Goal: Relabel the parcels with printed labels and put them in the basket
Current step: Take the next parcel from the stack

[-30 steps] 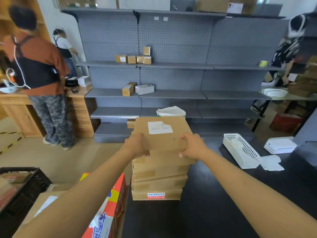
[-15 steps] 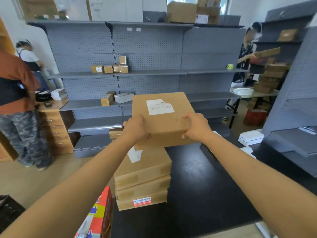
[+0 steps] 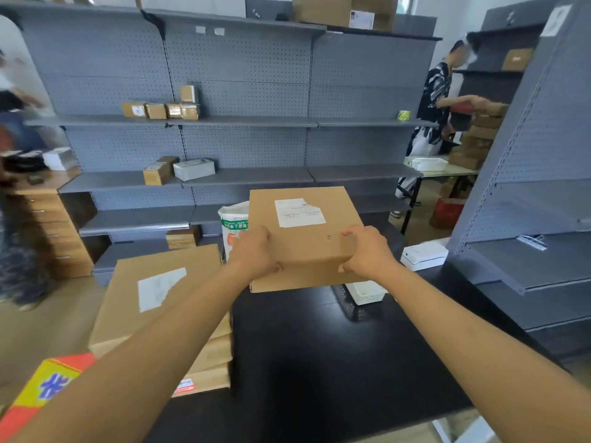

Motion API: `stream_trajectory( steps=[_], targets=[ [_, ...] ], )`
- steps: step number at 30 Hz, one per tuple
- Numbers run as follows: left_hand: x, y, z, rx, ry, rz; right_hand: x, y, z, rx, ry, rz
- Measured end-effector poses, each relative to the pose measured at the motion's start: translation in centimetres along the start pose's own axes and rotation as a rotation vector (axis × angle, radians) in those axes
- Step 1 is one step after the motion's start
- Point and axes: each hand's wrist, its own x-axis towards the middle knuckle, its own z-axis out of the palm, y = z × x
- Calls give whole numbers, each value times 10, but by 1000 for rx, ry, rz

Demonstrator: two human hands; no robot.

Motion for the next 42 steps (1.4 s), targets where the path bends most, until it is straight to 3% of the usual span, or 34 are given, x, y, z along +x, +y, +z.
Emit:
stream_trajectory(
  steps=[11,26,42],
  targets=[
    [33,14,69,-9,-130,-227,53,63,52,47,-194,-41],
    [74,-34,178,51,-357,-394,85,108,169,-105,-468,111],
    [82,-47,258,136,-445,-448,103,138,218,-309,-648,169]
  ],
)
